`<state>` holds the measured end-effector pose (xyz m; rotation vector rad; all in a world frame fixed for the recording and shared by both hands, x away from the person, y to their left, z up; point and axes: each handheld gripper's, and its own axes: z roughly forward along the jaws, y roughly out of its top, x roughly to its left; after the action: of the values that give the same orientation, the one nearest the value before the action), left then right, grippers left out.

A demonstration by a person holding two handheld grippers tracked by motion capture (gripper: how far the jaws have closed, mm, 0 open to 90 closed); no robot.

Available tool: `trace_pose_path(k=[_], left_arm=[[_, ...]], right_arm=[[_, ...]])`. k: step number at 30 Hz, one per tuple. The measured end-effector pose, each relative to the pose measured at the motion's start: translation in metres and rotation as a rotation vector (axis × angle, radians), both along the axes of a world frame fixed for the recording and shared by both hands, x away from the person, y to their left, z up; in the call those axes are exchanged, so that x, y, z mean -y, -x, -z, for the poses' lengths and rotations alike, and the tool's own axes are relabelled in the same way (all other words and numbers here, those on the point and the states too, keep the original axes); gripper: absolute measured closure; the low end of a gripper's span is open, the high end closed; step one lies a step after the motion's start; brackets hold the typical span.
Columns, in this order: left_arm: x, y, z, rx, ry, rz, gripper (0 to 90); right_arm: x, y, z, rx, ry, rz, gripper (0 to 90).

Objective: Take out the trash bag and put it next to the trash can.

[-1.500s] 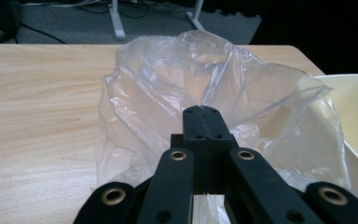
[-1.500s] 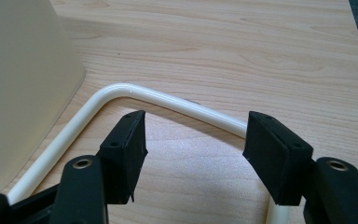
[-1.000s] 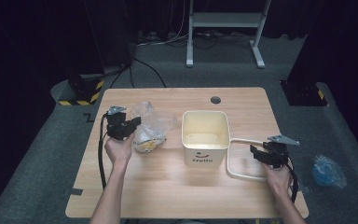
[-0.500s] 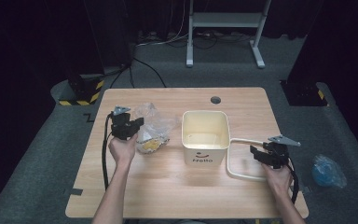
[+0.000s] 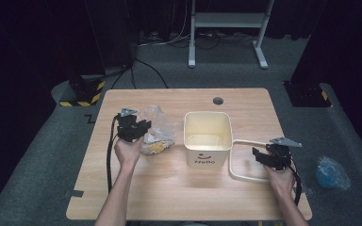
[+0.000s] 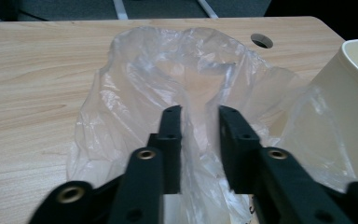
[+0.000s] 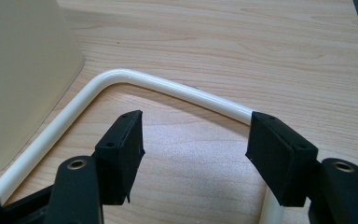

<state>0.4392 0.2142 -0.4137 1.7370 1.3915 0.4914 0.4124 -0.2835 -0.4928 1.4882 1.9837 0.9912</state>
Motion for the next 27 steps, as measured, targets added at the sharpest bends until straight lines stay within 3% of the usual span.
trace_pose_path(k=[3, 10, 13, 17, 20, 27], left_arm=[[-0.001, 0.004, -0.002, 0.014, -0.001, -0.005, 57.5], [-0.008, 0.012, -0.003, 0.032, 0.047, 0.004, 39.8], [-0.010, 0.015, -0.005, 0.042, 0.074, 0.010, 33.9], [-0.011, 0.020, -0.009, 0.054, 0.086, 0.021, 30.4], [-0.012, 0.024, -0.011, 0.052, 0.061, 0.017, 26.6], [-0.016, 0.034, -0.010, 0.037, 0.058, 0.011, 25.6]], right_arm=[[0.000, 0.000, 0.001, -0.004, -0.007, 0.002, 35.8], [-0.003, -0.002, 0.003, -0.008, -0.014, -0.005, 35.8], [-0.001, -0.003, 0.004, -0.017, -0.047, -0.008, 35.6], [0.000, -0.003, 0.004, -0.018, -0.050, -0.011, 35.9], [-0.001, -0.003, 0.004, -0.015, -0.057, -0.010, 36.0], [-0.002, -0.003, 0.004, -0.013, -0.054, -0.011, 34.9]])
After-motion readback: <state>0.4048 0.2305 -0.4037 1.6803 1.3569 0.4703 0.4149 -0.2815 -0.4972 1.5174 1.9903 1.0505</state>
